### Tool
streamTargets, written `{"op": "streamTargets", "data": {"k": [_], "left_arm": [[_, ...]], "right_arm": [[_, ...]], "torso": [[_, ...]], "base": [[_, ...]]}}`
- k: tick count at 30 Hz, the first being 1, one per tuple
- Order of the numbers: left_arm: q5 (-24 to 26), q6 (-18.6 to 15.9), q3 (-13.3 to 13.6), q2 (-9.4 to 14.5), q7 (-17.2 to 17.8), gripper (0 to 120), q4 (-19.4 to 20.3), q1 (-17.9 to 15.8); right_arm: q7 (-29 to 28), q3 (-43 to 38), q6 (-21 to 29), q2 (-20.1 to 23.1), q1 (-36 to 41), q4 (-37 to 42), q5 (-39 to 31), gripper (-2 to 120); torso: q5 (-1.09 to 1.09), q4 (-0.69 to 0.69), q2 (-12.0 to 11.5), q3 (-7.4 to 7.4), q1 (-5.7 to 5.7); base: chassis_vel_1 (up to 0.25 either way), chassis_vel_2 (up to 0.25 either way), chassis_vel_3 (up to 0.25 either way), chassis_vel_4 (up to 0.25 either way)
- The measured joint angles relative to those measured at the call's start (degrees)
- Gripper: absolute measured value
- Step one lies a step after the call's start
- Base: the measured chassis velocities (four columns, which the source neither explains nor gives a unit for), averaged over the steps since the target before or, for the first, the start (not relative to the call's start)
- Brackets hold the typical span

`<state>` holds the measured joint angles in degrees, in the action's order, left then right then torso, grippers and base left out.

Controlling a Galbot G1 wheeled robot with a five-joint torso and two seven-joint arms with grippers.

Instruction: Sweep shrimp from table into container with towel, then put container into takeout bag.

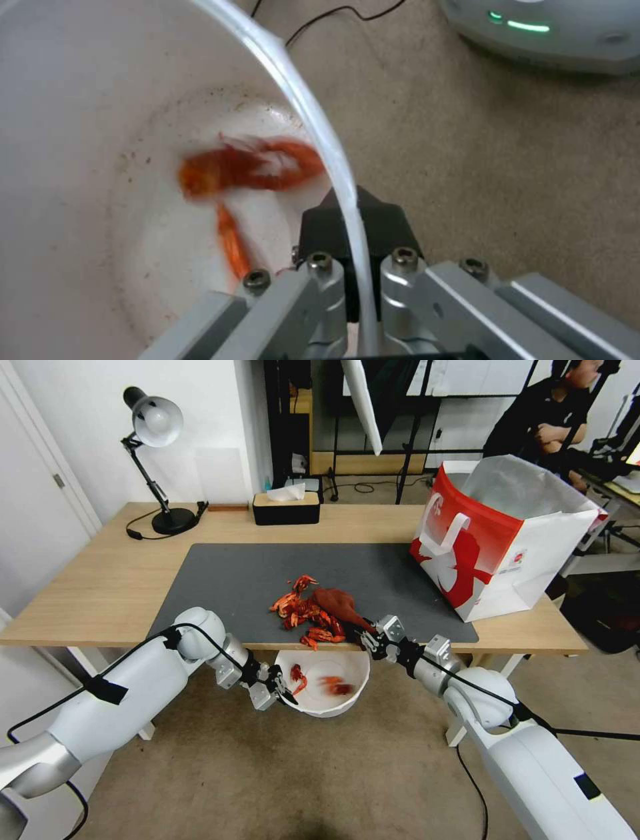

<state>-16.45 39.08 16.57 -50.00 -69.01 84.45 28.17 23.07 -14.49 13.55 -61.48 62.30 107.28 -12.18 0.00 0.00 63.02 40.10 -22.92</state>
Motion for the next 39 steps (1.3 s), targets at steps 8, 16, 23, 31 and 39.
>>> {"op": "streamTargets", "data": {"k": [8,16,23,31,39], "left_arm": [[0.00,0.05,-0.12,0.01,0.00,0,-0.13,-0.01],[0.00,0.10,-0.42,0.23,0.09,0,-0.26,0.02],[0.16,0.12,-0.59,0.56,0.11,0,-0.10,0.10],[0.26,0.13,-0.69,0.64,0.11,0,0.03,0.11],[0.39,0.13,-0.70,0.97,0.08,0,0.13,-0.26]], "right_arm": [[0.00,-1.02,0.00,-0.24,2.81,1.99,0.21,7],[-0.01,-1.47,-0.34,-1.11,5.68,3.54,1.01,7],[0.07,-1.60,-0.89,-2.03,8.17,4.96,2.16,7],[0.29,-1.81,-1.22,-2.06,10.34,6.69,3.03,7],[0.48,-1.94,-1.60,-1.92,11.95,7.77,3.83,7]], "torso": [[0.00,0.00,0.00,0.00,0.00],[0.00,0.00,0.00,0.00,0.00],[0.00,0.00,0.00,0.00,0.00],[0.00,0.00,0.00,0.01,0.00],[0.00,0.00,0.00,0.01,0.00]], "base": [[0.000,0.000,0.000,0.000],[0.000,0.000,0.000,0.000],[0.000,0.000,0.000,0.000],[0.000,0.000,0.000,0.000],[0.000,0.000,0.000,0.000]]}}
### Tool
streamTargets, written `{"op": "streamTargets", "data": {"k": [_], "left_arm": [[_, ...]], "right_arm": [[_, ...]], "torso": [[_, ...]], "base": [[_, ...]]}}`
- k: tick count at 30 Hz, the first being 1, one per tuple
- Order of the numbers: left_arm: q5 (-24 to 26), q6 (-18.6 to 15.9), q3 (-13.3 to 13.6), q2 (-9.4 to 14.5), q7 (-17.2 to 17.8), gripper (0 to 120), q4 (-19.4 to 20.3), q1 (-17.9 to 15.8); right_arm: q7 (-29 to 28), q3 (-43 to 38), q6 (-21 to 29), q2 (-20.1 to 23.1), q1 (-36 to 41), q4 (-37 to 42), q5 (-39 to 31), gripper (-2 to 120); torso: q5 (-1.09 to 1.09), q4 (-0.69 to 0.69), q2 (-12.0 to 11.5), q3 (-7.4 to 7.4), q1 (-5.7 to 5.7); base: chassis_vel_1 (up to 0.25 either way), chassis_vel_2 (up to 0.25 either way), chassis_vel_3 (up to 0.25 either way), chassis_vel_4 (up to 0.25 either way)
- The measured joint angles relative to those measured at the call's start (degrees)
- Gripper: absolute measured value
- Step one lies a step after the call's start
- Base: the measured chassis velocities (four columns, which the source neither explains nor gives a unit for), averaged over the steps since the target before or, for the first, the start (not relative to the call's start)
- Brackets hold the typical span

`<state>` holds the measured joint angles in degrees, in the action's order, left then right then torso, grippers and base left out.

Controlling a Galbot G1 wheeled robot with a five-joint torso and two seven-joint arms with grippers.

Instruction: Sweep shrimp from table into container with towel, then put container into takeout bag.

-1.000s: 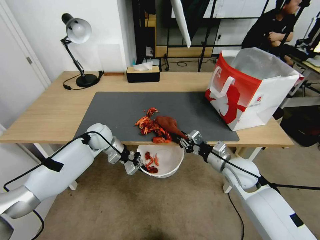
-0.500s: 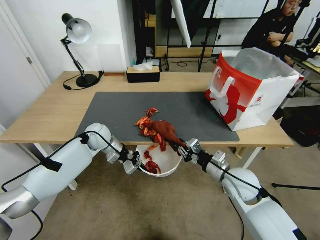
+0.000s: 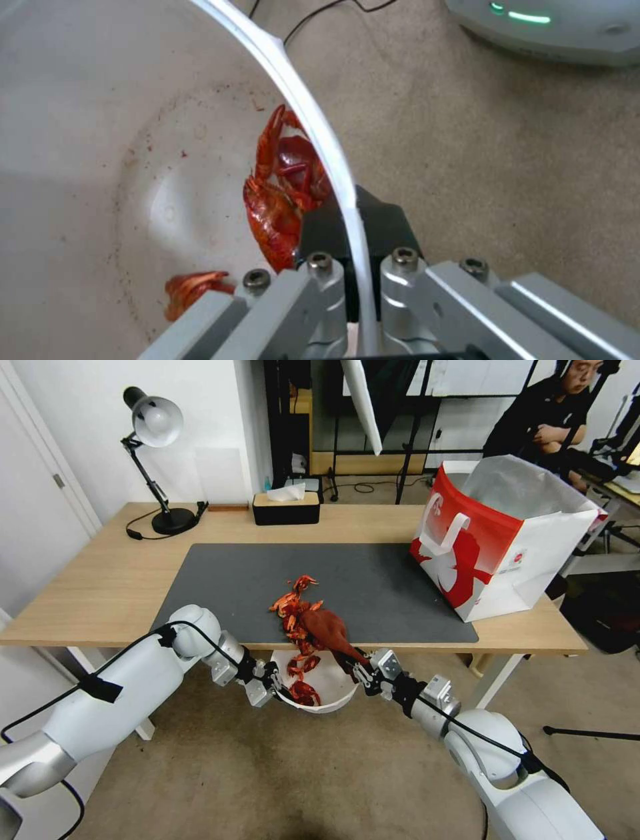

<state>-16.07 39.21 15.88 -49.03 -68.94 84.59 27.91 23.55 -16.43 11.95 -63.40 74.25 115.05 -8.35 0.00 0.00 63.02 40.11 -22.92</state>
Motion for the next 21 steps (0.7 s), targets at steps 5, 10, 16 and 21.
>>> {"op": "streamTargets", "data": {"k": [5,10,16,21], "left_arm": [[0.02,0.00,-0.06,0.05,-0.01,0,-0.01,0.00],[0.03,0.00,-0.13,0.06,-0.01,0,-0.11,0.01],[0.09,0.08,-0.47,0.34,-0.01,0,-0.16,0.06],[0.14,0.10,-0.50,0.49,-0.02,0,-0.15,0.02]], "right_arm": [[0.11,-0.07,-0.21,0.14,0.56,0.23,0.30,7],[0.21,-0.12,-0.31,0.23,0.90,0.41,0.40,7],[0.49,-0.19,-0.56,0.47,1.90,1.20,0.82,7],[0.58,-0.20,-0.78,0.65,2.50,1.62,1.01,7]], "torso": [[0.00,0.00,0.00,0.00,0.00],[0.00,0.00,0.00,0.00,0.00],[-0.01,0.00,0.00,0.00,0.00],[0.00,0.00,0.00,0.00,0.00]], "base": [[0.000,0.000,0.000,0.000],[0.000,0.000,0.000,0.000],[0.000,0.000,0.000,0.000],[0.000,0.000,0.000,0.000]]}}
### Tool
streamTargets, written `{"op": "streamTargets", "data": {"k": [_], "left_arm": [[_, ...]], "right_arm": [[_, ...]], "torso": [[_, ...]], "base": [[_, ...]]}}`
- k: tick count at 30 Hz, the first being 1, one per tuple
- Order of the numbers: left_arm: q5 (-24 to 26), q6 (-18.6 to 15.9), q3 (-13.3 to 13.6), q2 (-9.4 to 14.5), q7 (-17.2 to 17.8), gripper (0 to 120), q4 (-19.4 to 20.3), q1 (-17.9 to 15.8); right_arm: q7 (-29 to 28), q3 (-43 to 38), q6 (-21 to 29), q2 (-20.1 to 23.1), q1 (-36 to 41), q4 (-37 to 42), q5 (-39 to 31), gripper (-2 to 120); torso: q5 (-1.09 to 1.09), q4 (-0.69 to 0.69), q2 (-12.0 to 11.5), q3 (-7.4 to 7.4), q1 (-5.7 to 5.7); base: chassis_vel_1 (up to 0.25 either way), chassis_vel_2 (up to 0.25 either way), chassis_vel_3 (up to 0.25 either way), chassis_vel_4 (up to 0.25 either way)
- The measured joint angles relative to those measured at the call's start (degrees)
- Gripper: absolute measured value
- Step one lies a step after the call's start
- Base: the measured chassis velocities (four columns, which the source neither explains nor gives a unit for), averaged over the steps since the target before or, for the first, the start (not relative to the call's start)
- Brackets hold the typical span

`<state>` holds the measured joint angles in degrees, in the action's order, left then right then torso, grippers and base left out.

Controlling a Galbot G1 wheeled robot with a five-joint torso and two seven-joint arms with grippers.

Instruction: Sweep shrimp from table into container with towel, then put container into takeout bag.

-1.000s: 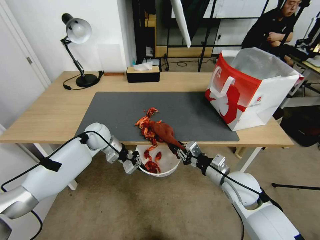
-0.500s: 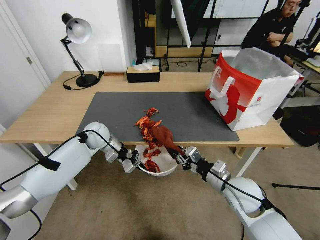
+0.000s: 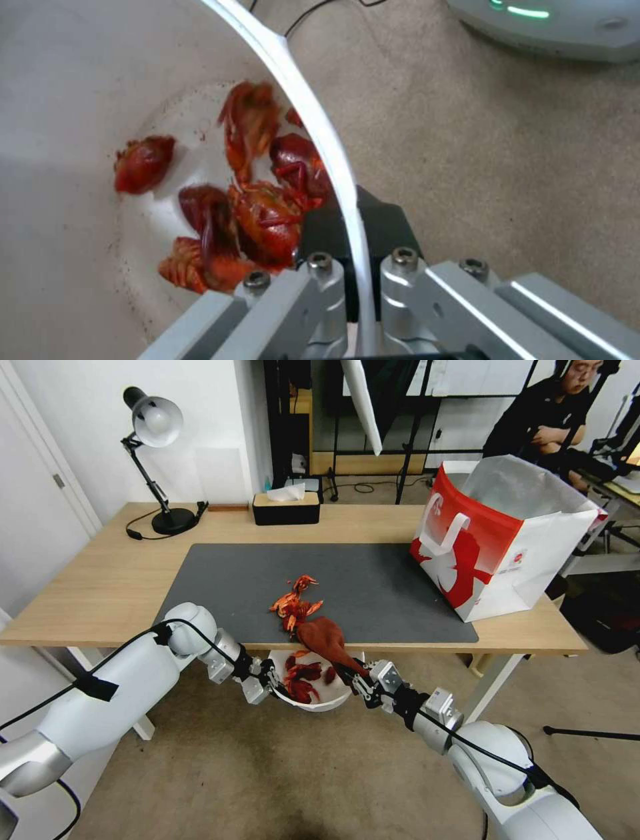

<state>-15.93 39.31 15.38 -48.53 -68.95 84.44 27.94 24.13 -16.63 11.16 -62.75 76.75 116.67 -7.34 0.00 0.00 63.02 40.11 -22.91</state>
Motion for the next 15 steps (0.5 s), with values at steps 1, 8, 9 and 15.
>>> {"op": "streamTargets", "data": {"k": [1,8,9,15], "left_arm": [[0.01,0.01,0.00,0.00,0.00,0,-0.01,-0.02],[0.02,0.07,-0.34,0.21,0.00,0,0.10,0.33],[0.02,0.09,-0.61,0.43,-0.01,0,0.23,0.57],[-0.02,0.16,-2.45,1.73,-0.06,0,1.01,2.32]], "right_arm": [[0.03,-0.05,-0.06,0.03,0.14,0.14,0.02,7],[0.29,-0.23,-0.54,0.21,0.64,1.56,-0.85,7],[0.27,-0.23,-0.52,0.32,0.10,2.18,-1.77,7],[-2.13,0.41,0.52,1.37,-8.52,1.94,-8.81,7]], "torso": [[0.00,0.00,0.00,0.00,0.00],[0.00,-0.01,0.00,0.00,0.00],[0.00,-0.01,0.00,0.00,0.00],[0.00,-0.01,0.01,0.00,0.00]], "base": [[0.000,0.000,0.000,0.000],[0.000,0.000,0.000,0.000],[0.000,0.000,0.000,0.000],[0.000,0.000,0.000,0.000]]}}
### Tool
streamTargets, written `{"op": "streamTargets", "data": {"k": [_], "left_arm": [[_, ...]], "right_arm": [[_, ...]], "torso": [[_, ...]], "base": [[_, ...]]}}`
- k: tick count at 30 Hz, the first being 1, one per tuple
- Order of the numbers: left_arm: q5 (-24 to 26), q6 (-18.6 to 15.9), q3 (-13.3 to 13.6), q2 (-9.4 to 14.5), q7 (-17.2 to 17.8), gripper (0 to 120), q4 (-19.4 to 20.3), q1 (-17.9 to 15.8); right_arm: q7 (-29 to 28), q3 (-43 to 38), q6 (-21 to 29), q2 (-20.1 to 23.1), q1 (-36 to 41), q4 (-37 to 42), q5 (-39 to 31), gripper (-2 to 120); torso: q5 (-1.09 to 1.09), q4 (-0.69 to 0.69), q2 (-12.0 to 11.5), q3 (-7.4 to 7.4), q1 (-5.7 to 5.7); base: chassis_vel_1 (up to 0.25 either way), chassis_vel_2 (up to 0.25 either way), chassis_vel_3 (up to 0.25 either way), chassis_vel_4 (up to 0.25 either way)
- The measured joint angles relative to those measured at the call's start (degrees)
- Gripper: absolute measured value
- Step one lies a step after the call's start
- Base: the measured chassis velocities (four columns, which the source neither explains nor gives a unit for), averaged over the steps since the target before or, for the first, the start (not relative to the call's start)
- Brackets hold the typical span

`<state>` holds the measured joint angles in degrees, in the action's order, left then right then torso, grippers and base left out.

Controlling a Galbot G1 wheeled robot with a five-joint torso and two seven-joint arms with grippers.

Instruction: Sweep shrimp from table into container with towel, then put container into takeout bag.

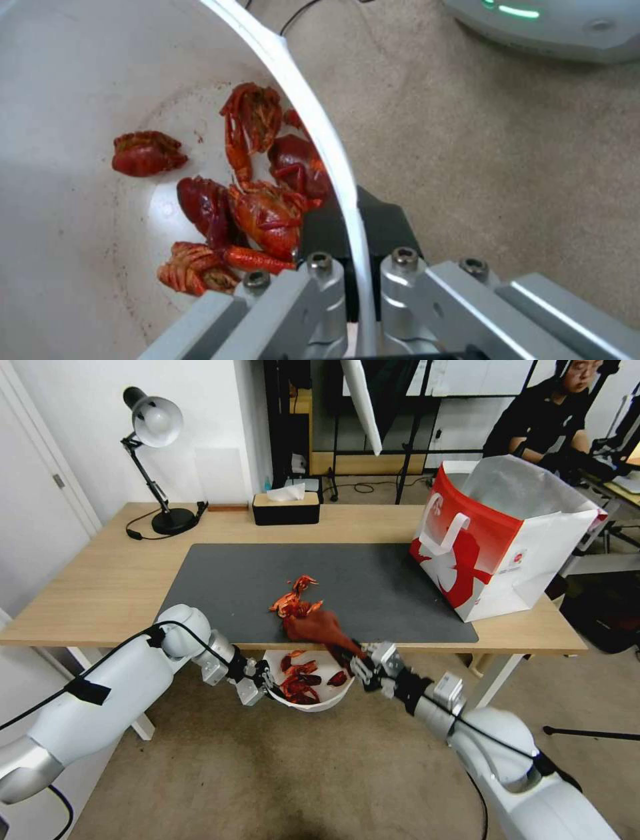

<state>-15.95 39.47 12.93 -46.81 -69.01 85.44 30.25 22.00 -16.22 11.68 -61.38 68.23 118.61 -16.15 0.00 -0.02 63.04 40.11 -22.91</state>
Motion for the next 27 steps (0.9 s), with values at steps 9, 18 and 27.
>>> {"op": "streamTargets", "data": {"k": [9,18,27], "left_arm": [[-0.04,0.27,-1.98,1.22,-0.09,0,0.55,1.77],[-0.05,0.84,-3.35,1.84,-0.27,0,0.38,2.69],[-0.09,1.48,-4.56,2.23,-0.33,0,-0.03,3.94]], "right_arm": [[-4.75,5.95,-1.26,0.33,-17.17,-13.40,-8.65,7],[-3.35,13.71,-3.69,-3.89,-33.98,-34.67,-6.77,7],[2.87,16.51,-7.10,-9.06,-41.84,-50.59,-1.54,7]], "torso": [[0.00,0.01,0.00,0.00,0.00],[-0.01,0.03,-0.01,0.01,-0.02],[0.00,0.02,-0.01,0.00,-0.02]], "base": [[0.000,0.000,0.000,0.000],[0.000,0.000,0.000,0.000],[0.000,0.000,0.000,0.000]]}}
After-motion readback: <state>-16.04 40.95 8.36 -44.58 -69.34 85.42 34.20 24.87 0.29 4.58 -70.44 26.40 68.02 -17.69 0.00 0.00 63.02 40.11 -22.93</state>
